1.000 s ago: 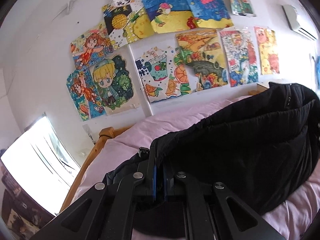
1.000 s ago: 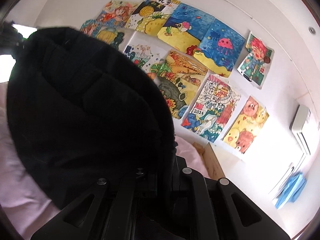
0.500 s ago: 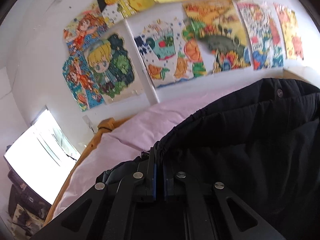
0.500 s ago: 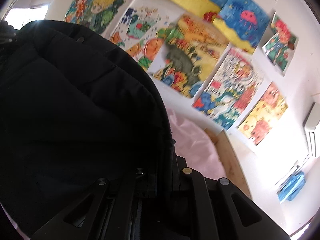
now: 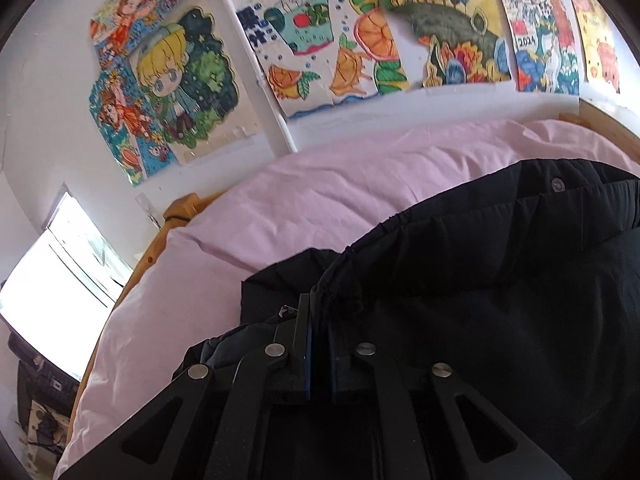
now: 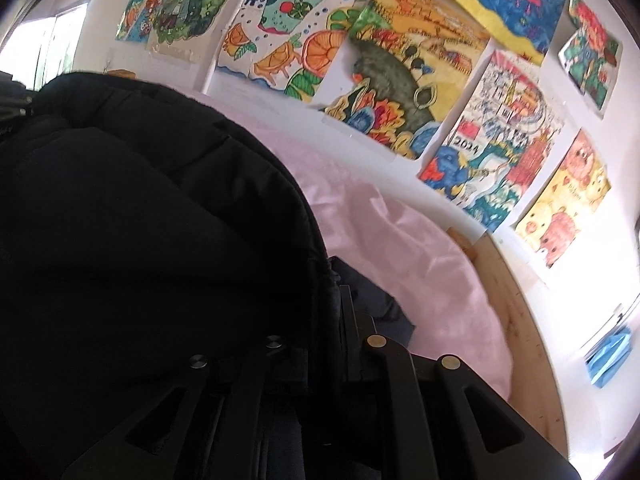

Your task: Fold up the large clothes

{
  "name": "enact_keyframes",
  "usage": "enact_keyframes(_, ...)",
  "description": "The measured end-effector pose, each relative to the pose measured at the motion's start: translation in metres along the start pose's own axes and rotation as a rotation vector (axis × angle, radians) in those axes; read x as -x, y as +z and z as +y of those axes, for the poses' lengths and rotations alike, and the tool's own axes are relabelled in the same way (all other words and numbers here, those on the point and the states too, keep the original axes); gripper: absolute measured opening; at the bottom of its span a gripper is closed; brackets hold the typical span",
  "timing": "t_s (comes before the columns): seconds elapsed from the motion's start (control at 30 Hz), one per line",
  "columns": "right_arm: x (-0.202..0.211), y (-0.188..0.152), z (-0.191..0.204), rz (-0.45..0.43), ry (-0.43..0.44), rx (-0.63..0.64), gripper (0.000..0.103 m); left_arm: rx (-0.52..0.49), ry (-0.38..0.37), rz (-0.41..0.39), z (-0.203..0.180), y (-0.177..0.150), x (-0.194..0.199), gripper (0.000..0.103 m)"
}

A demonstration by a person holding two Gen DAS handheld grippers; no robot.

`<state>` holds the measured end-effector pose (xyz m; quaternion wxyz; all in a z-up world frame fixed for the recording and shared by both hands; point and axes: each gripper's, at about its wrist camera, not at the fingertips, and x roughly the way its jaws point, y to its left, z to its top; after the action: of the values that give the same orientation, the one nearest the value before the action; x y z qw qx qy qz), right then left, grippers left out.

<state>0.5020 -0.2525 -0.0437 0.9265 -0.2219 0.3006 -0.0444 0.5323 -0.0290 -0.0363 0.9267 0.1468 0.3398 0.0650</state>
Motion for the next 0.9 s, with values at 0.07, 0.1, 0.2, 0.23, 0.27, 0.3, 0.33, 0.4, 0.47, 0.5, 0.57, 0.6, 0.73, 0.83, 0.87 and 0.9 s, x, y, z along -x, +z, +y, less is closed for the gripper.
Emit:
enact_keyframes(0.07,-0.002,-0.002,-0.001,0.009,0.02,-0.012,0.012,0.0,-0.022,0.026,0.0,0.001,-0.003,0.01)
enact_keyframes(0.1,-0.003,-0.002,-0.002,0.013,0.038,-0.02,0.013,0.008,-0.037,0.028,0.001,0.001,-0.003,0.012)
enact_keyframes(0.2,-0.005,-0.002,-0.011,0.029,0.104,-0.055,0.017,0.042,-0.099,0.042,0.006,0.0,-0.002,0.024)
enact_keyframes(0.23,-0.005,-0.001,-0.017,0.032,0.131,-0.081,0.02,0.048,-0.118,0.043,0.008,0.0,-0.001,0.027)
enact_keyframes(0.27,-0.004,0.0,-0.025,0.034,0.157,-0.113,0.029,0.054,-0.136,0.041,0.011,0.0,0.001,0.034)
enact_keyframes(0.3,-0.004,0.0,-0.032,0.033,0.18,-0.143,0.037,0.057,-0.152,0.034,0.013,0.001,0.003,0.045)
enact_keyframes(0.33,-0.003,0.0,-0.037,0.025,0.198,-0.164,0.057,0.062,-0.173,0.023,0.016,0.001,0.007,0.052)
enact_keyframes(0.4,0.002,0.002,-0.047,-0.013,0.209,-0.201,0.07,0.075,-0.21,0.003,0.021,0.002,0.013,0.075)
enact_keyframes(0.47,0.009,0.004,-0.053,-0.033,0.203,-0.209,0.074,0.097,-0.244,-0.014,0.027,0.004,0.02,0.085)
enact_keyframes(0.5,0.01,0.005,-0.055,-0.032,0.205,-0.21,0.077,0.104,-0.253,-0.021,0.028,0.004,0.023,0.089)
enact_keyframes(0.57,0.017,0.005,-0.057,-0.044,0.217,-0.205,0.082,0.108,-0.262,-0.04,0.03,0.003,0.029,0.09)
enact_keyframes(0.6,0.022,0.006,-0.056,-0.061,0.232,-0.188,0.083,0.1,-0.266,-0.057,0.03,0.002,0.033,0.092)
enact_keyframes(0.73,0.037,0.001,-0.045,-0.096,0.296,-0.077,0.089,0.048,-0.418,-0.144,0.025,-0.012,0.049,0.093)
enact_keyframes(0.83,0.034,-0.014,-0.028,-0.039,0.501,0.053,0.089,-0.031,-0.61,-0.163,0.015,-0.026,0.051,0.093)
enact_keyframes(0.87,0.031,-0.019,-0.022,-0.028,0.518,0.085,0.089,-0.066,-0.637,-0.161,0.008,-0.031,0.049,0.093)
enact_keyframes(0.9,0.026,-0.025,-0.017,-0.02,0.52,0.106,0.089,-0.095,-0.645,-0.157,0.002,-0.035,0.048,0.093)
